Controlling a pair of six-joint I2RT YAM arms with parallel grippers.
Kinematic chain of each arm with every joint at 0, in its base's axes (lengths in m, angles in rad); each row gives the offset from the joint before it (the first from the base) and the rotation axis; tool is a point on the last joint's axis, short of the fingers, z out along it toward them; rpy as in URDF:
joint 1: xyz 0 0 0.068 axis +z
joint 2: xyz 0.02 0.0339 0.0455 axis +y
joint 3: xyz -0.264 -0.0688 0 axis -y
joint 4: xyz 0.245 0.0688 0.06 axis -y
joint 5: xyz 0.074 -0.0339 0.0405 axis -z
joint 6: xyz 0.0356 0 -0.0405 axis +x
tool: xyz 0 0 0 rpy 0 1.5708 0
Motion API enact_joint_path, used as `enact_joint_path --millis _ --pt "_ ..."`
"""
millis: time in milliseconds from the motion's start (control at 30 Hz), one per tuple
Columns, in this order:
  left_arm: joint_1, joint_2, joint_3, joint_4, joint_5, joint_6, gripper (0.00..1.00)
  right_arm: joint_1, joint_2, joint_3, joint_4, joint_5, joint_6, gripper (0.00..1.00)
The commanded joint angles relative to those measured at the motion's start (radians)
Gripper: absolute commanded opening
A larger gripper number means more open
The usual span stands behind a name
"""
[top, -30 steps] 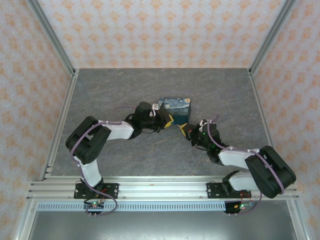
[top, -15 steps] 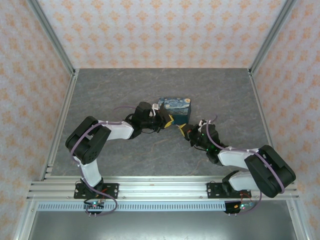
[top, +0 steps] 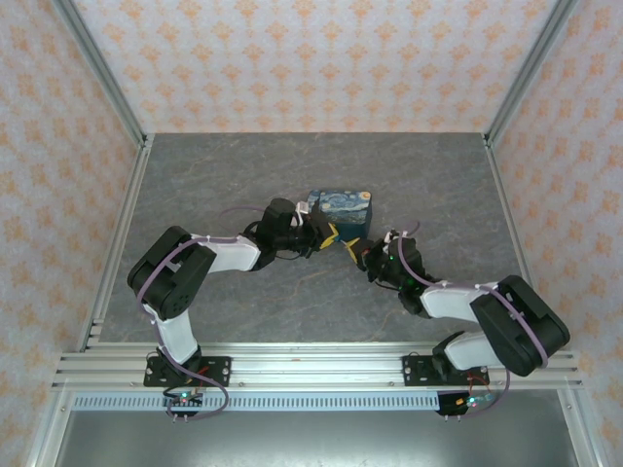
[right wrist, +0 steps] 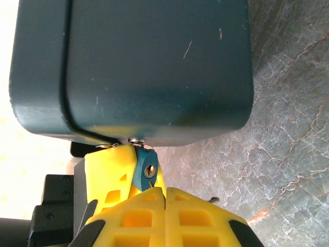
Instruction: Unlock the padlock with the key
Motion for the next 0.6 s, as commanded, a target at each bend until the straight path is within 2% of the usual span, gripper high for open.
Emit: enact_joint_path --millis 0,567 --pt "0.001 -0.049 0.012 0.015 -0.007 -0.008 0.00 0.006 0.015 0.027 0.040 0.007 0.012 0.00" --pt "0.002 -0.050 0.021 0.005 -0.007 -0.005 0.00 0.008 0.049 0.055 0.053 0.000 0.016 0.00"
